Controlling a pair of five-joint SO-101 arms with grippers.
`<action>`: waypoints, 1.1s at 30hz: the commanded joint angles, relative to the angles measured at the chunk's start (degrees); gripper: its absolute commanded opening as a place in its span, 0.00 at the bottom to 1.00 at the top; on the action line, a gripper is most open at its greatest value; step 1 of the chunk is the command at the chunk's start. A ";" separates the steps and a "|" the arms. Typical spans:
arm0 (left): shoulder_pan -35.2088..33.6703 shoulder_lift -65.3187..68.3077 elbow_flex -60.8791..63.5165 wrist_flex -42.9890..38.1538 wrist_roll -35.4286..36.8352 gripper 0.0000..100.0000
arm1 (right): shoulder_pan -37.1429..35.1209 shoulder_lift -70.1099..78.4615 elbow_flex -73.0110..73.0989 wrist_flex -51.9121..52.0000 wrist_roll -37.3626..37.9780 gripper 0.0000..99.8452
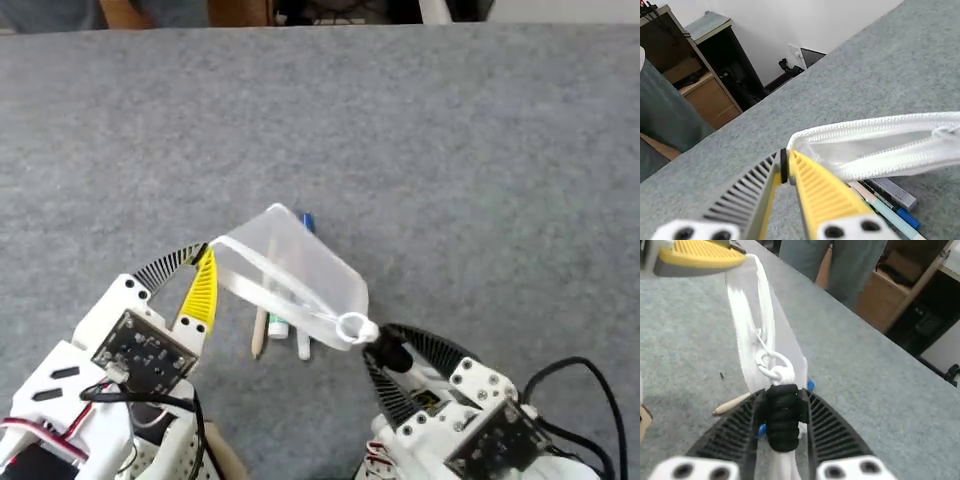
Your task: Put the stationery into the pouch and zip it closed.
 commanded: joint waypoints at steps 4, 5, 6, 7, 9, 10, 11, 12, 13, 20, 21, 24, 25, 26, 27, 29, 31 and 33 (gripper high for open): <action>-2.33 0.97 -1.80 -0.44 0.70 0.03 | 1.32 -3.30 2.07 0.00 0.88 0.01; -2.33 0.97 -1.80 -0.35 0.70 0.03 | 1.32 -3.74 2.07 0.00 0.88 0.01; -2.42 0.97 -1.80 -0.35 0.70 0.03 | 1.32 -4.35 2.07 0.09 0.88 0.01; -2.42 0.97 -1.80 -0.35 0.70 0.03 | 1.32 -4.97 2.07 0.09 0.88 0.01; -2.42 0.97 -1.98 -0.35 0.70 0.03 | 1.41 -5.85 2.15 0.09 0.88 0.01; -2.42 0.97 -2.07 -0.35 0.70 0.03 | 1.41 -6.37 2.15 0.09 0.88 0.01; -2.42 0.97 -2.07 -0.35 0.70 0.03 | 1.41 -6.64 2.15 0.09 0.88 0.01; -2.42 0.97 -2.07 -0.35 0.70 0.03 | 1.49 -6.81 2.15 0.09 0.88 0.01; -2.42 0.97 -2.07 -0.35 0.70 0.03 | 1.67 -6.99 2.15 0.09 0.70 0.01; -2.42 0.97 -2.24 -0.35 0.62 0.03 | 3.16 -7.25 2.33 0.00 0.79 0.01; -2.42 0.97 -2.24 -0.35 0.62 0.03 | 3.16 -7.25 2.15 0.00 0.70 0.02; -2.42 0.97 -1.80 -0.44 0.62 0.03 | 2.99 -7.25 2.07 -0.09 0.88 0.05; -2.42 0.97 -1.80 -0.53 0.62 0.03 | 2.99 -7.25 1.98 0.00 0.70 0.10; -2.42 0.97 -1.80 -0.70 0.62 0.03 | 3.25 -7.25 1.98 0.09 0.53 0.14; -2.42 1.05 -1.80 -0.70 0.62 0.03 | 3.34 -7.16 1.98 0.09 0.53 0.20; -2.24 1.05 -1.80 -0.79 0.62 0.03 | 3.34 -6.64 1.98 0.00 0.88 0.29; -2.24 1.14 -1.80 -0.79 0.62 0.03 | 3.08 -6.20 2.42 -0.35 0.97 0.35; -2.15 2.29 -1.71 -0.79 0.62 0.03 | 3.08 -5.05 2.33 -0.35 0.97 0.36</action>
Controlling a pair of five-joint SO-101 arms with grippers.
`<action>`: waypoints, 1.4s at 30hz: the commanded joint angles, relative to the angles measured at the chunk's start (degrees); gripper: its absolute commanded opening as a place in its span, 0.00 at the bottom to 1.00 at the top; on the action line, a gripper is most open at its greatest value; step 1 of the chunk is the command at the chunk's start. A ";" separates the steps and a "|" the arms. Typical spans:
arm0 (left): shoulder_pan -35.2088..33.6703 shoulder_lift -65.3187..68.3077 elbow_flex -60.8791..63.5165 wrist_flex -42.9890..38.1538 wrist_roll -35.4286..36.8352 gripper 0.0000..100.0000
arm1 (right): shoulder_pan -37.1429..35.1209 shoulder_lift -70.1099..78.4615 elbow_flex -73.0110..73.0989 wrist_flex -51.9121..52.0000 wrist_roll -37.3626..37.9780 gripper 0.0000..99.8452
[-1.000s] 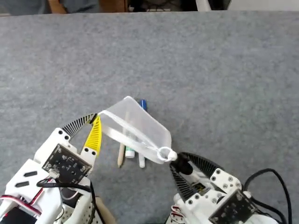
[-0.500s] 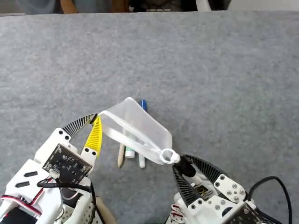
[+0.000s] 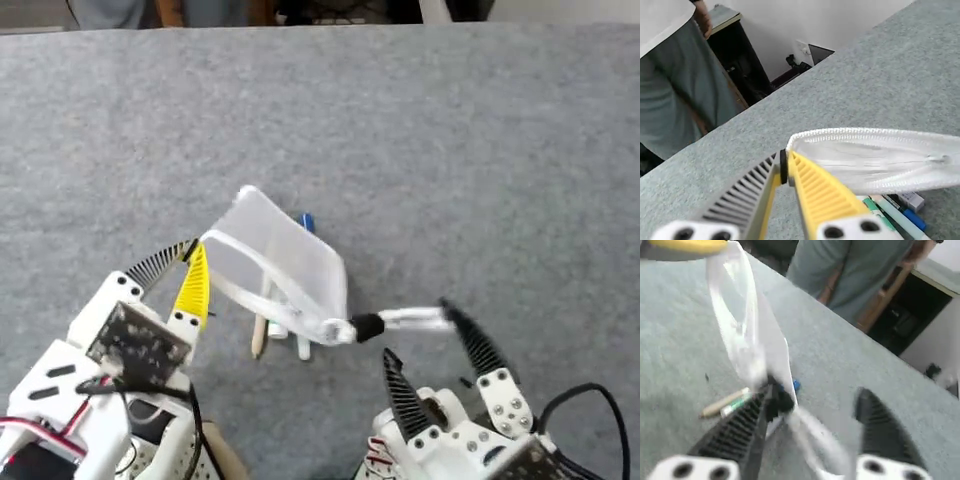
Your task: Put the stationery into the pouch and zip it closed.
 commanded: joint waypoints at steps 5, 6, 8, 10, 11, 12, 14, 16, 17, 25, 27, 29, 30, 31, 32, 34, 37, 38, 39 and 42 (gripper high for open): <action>-0.48 6.95 -2.24 -3.16 0.79 0.03 | 0.00 5.32 -0.04 -2.37 0.18 0.36; -0.48 7.74 -2.33 -4.22 0.79 0.03 | -1.23 6.02 -0.04 -2.99 0.18 0.36; -0.48 9.32 -2.33 -5.89 0.79 0.03 | -5.45 7.52 0.04 -3.87 -0.88 0.36; -0.48 10.64 -2.33 -7.38 0.79 0.03 | -10.55 9.71 0.04 -4.40 -5.27 0.36; -0.48 11.34 -2.33 -7.91 0.79 0.03 | -13.27 11.12 0.04 -4.31 -8.00 0.36; -0.48 11.87 -2.33 -8.53 0.79 0.03 | -16.09 12.70 0.13 -4.31 -10.55 0.36; -0.48 12.75 -2.42 -9.41 0.79 0.03 | -21.71 15.96 0.48 -4.40 -14.59 0.36; -0.48 13.54 -3.91 -8.97 0.97 0.03 | -25.14 18.24 2.24 -5.98 -16.00 0.36; -0.48 13.89 -4.88 -8.70 1.67 0.03 | -25.32 19.03 3.65 -7.47 -15.91 0.36; -0.40 16.88 -12.26 -3.87 3.87 0.03 | -24.62 19.56 21.23 -24.00 -10.37 0.36; -0.40 16.88 -12.97 -2.73 3.96 0.03 | -24.53 19.56 22.99 -27.87 -10.46 0.36; -0.40 16.88 -13.76 -1.41 3.96 0.03 | -24.09 19.56 24.22 -32.09 -10.46 0.36; -0.40 16.97 -14.11 -0.62 3.96 0.03 | -22.95 19.56 24.57 -34.02 -10.73 0.36; -0.40 16.97 -14.46 0.18 3.96 0.03 | -21.36 19.56 25.01 -35.96 -10.73 0.36; -0.40 16.97 -14.90 1.05 3.96 0.03 | -19.60 19.56 25.54 -37.71 -10.73 0.36; -0.40 16.97 -16.13 2.90 3.96 0.03 | -15.74 19.56 27.38 -41.41 -10.73 0.36; -0.40 16.97 -17.98 5.01 4.04 0.03 | -11.52 19.56 30.20 -45.71 -10.73 0.29; -0.40 16.97 -18.42 5.45 4.04 0.03 | -10.90 19.56 30.99 -46.95 -10.46 0.25; -0.40 16.97 -18.86 5.89 4.04 0.03 | -10.46 19.56 31.60 -48.18 -10.46 0.20; -0.40 16.97 -19.38 6.24 4.04 0.03 | -10.29 19.47 32.57 -51.34 -10.37 0.03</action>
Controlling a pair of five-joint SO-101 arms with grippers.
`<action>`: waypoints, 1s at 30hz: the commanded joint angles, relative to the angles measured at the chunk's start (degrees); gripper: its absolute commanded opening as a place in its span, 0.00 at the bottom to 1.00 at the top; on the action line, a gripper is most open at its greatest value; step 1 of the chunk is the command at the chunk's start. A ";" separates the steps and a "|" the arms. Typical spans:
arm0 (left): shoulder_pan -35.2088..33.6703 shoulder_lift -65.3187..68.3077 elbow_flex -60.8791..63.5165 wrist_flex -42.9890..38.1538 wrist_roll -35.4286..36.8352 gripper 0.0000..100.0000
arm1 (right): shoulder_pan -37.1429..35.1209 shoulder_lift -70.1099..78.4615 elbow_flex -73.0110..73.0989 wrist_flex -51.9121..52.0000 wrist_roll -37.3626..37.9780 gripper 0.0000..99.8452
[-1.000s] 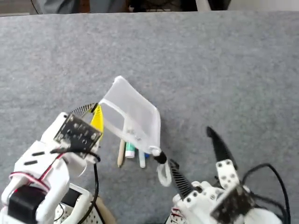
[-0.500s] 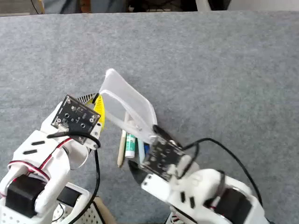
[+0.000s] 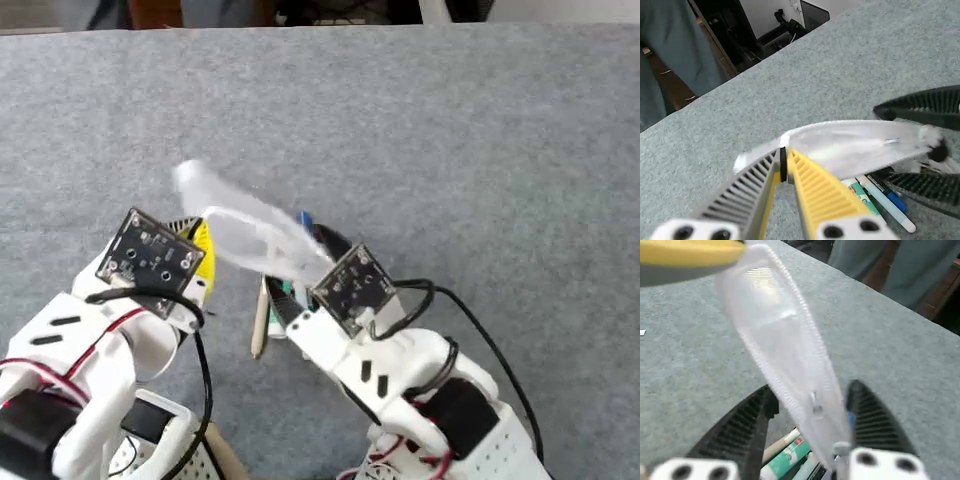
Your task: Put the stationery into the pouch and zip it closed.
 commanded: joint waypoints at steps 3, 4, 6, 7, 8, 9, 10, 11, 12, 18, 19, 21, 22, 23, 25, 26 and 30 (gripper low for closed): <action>-0.04 0.18 -3.12 0.26 0.26 0.03 | 1.05 0.22 -0.22 -4.22 0.62 0.03; -0.04 0.18 -3.12 0.26 0.26 0.03 | 1.05 0.22 -0.48 -4.22 0.62 0.01; -0.04 0.18 -2.86 0.26 0.26 0.03 | 0.88 0.22 -1.27 -3.69 0.62 0.01; -0.04 0.18 -2.68 0.26 0.26 0.03 | 0.88 0.22 -1.54 -3.60 0.62 0.01; -0.04 0.53 -2.59 0.26 0.26 0.03 | 0.79 0.22 -2.07 -3.25 0.62 0.01; -0.04 0.62 -2.59 0.09 0.26 0.03 | 0.79 0.22 -2.77 -2.64 0.62 0.01; -0.04 0.70 -2.59 -0.09 0.26 0.03 | 0.79 0.22 -3.47 -1.93 0.62 0.01; -0.04 0.70 -2.59 -0.18 0.26 0.03 | 0.79 0.22 -4.18 -1.23 0.62 0.01; -0.04 0.70 -2.59 -0.26 0.26 0.03 | 0.70 0.22 -4.62 -0.62 0.62 0.01; -0.31 0.70 -2.51 -0.26 0.09 0.08 | 0.53 0.13 -6.55 1.93 0.62 0.01; -0.57 0.79 -2.51 -0.26 0.18 0.11 | 0.00 -0.22 -6.55 1.85 0.62 0.01; -0.57 0.79 -1.80 -0.35 0.18 0.18 | -1.58 -1.80 -6.37 1.85 0.62 0.01; -0.57 0.79 -1.54 -0.35 0.18 0.20 | -2.64 -2.95 -6.11 1.85 0.62 0.01; -0.57 0.79 -1.10 -0.35 0.00 0.20 | -3.69 -4.26 -6.02 1.93 0.62 0.01; -0.66 0.79 0.22 -2.20 -0.18 0.18 | -5.19 -6.99 -5.58 1.93 0.62 0.01; -0.66 0.79 0.75 -3.25 -0.18 0.16 | -5.71 -8.40 -5.14 1.93 0.62 0.01; -0.66 0.79 1.63 -5.27 -0.18 0.13 | -6.07 -14.02 -1.89 1.93 0.88 0.01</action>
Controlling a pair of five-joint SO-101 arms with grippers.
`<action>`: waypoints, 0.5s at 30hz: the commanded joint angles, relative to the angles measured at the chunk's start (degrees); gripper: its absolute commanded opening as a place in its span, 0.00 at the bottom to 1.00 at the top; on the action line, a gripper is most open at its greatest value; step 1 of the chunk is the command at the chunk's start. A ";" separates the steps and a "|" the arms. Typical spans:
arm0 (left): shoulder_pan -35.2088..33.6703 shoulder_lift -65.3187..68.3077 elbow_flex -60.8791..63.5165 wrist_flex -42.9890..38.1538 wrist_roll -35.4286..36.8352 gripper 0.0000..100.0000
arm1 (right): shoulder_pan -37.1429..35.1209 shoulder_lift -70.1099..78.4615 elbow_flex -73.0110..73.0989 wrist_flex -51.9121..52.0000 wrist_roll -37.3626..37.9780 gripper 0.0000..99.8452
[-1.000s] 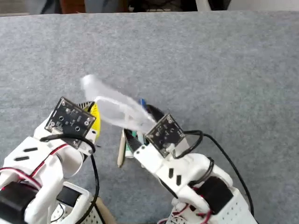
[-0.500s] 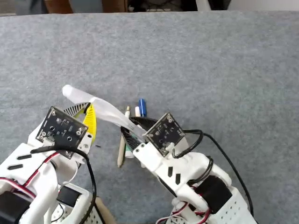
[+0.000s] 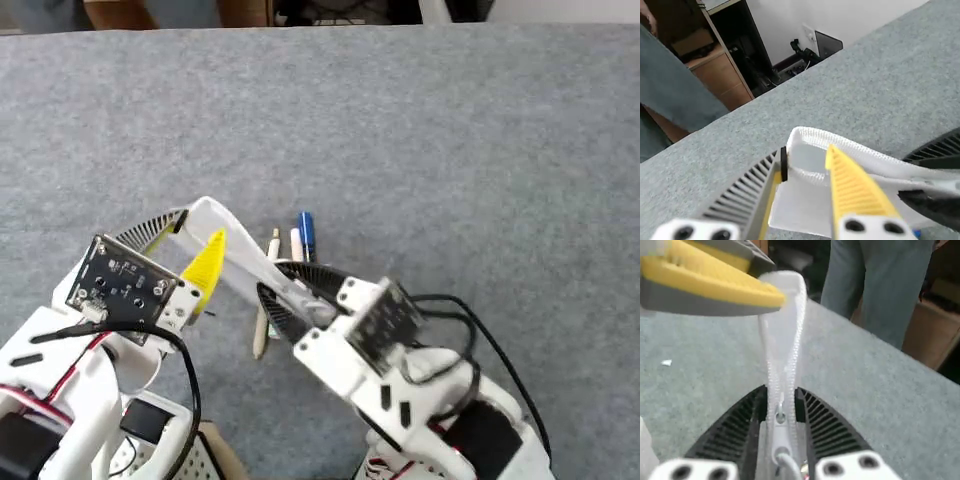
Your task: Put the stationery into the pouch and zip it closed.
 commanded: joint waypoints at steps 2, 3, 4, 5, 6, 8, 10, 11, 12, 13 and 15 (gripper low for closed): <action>-0.22 0.70 1.89 -1.58 -0.09 0.13 | -1.23 -6.46 1.71 -0.26 2.90 0.01; -0.22 0.70 2.33 -1.58 -0.09 0.13 | -1.23 -7.60 2.42 -0.18 4.31 0.01; -0.22 0.70 2.51 -1.49 -0.09 0.13 | -1.23 -8.66 2.95 -0.18 5.36 0.01; -0.22 0.70 2.77 -1.49 -0.09 0.13 | -1.32 -9.71 3.30 -0.18 6.07 0.01; -0.22 0.70 3.03 -1.49 -0.09 0.13 | -1.32 -10.42 3.56 -0.18 6.42 0.01; -0.22 0.70 3.12 -1.58 -0.18 0.13 | -1.49 -11.38 3.56 1.58 6.51 0.01; -0.13 0.70 2.59 -1.32 -1.76 0.13 | -1.58 -11.74 3.56 3.96 6.51 0.01; -0.13 0.70 2.59 -1.23 -3.34 0.13 | -1.58 -12.00 3.56 5.01 6.51 0.01; -0.13 0.70 2.59 -0.88 -4.92 0.13 | -1.58 -12.18 3.56 5.89 6.51 0.01; -0.13 0.70 2.59 0.44 -6.42 0.13 | -1.58 -12.18 3.38 6.33 6.51 0.01; -0.13 0.70 3.03 3.52 -9.41 0.13 | -1.58 -12.18 3.30 6.59 6.59 0.01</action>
